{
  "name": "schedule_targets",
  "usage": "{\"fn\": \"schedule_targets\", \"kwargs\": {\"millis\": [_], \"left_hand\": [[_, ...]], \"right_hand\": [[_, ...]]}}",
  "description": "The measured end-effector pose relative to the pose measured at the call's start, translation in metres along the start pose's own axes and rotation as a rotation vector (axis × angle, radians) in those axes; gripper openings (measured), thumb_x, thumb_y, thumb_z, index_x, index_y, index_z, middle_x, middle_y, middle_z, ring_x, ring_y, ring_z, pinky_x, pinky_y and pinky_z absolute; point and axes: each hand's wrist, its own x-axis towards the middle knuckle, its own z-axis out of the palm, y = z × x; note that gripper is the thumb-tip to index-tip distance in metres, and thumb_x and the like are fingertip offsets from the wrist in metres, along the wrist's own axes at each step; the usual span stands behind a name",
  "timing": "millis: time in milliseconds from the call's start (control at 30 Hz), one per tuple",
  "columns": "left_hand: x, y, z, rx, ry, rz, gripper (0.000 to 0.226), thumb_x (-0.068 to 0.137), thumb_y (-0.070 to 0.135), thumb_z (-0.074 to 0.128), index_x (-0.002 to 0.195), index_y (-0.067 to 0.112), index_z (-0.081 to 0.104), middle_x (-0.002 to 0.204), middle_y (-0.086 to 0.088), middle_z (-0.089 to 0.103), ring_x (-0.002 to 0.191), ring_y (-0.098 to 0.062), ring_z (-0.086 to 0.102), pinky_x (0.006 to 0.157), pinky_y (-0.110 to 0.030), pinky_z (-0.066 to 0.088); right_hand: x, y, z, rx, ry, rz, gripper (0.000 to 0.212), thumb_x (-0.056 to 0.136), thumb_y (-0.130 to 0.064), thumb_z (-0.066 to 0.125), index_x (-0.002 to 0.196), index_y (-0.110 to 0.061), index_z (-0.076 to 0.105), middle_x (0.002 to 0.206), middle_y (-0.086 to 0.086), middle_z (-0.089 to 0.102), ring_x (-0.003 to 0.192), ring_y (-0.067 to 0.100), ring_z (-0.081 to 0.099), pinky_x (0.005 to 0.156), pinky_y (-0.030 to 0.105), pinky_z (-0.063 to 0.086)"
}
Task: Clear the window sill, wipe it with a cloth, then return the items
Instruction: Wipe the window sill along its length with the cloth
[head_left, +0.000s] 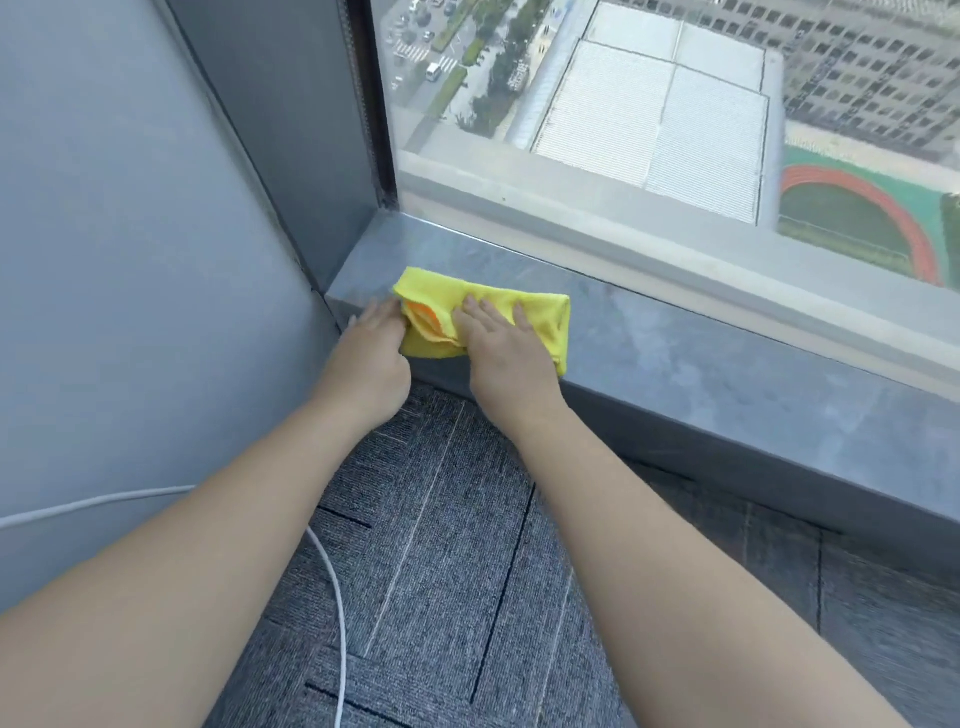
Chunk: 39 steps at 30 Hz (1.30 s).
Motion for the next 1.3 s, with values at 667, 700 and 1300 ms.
{"fn": "schedule_targets", "kwargs": {"millis": [667, 700, 1300], "left_hand": [[0.001, 0.077, 0.044, 0.023, -0.057, 0.065, 0.056, 0.087, -0.005, 0.026, 0.141, 0.007, 0.025, 0.156, -0.008, 0.018, 0.145, -0.020, 0.011, 0.118, -0.032, 0.008], [0.003, 0.075, 0.043, 0.036, -0.040, 0.061, 0.056, 0.087, -0.005, 0.026, 0.141, 0.007, 0.025, 0.156, -0.008, 0.018, 0.145, -0.022, 0.011, 0.119, -0.034, 0.008], [0.017, 0.041, 0.007, -0.137, 0.203, -0.068, 0.058, 0.084, -0.010, 0.027, 0.139, 0.006, 0.031, 0.148, -0.014, 0.035, 0.137, -0.026, 0.029, 0.110, -0.028, 0.019]], "right_hand": [[-0.105, 0.137, -0.014, 0.114, 0.209, 0.698, 0.053, 0.090, 0.007, 0.027, 0.142, -0.004, 0.027, 0.157, 0.011, 0.019, 0.146, 0.020, 0.016, 0.118, 0.039, 0.004], [-0.098, 0.137, -0.016, 0.129, 0.222, 0.728, 0.052, 0.090, 0.007, 0.026, 0.141, -0.004, 0.029, 0.157, 0.012, 0.020, 0.146, 0.020, 0.016, 0.118, 0.041, 0.004], [-0.004, 0.026, 0.000, 0.107, 0.067, 0.172, 0.057, 0.092, 0.000, 0.029, 0.147, -0.009, 0.018, 0.159, 0.008, 0.011, 0.148, 0.018, 0.009, 0.119, 0.036, -0.004]]}}
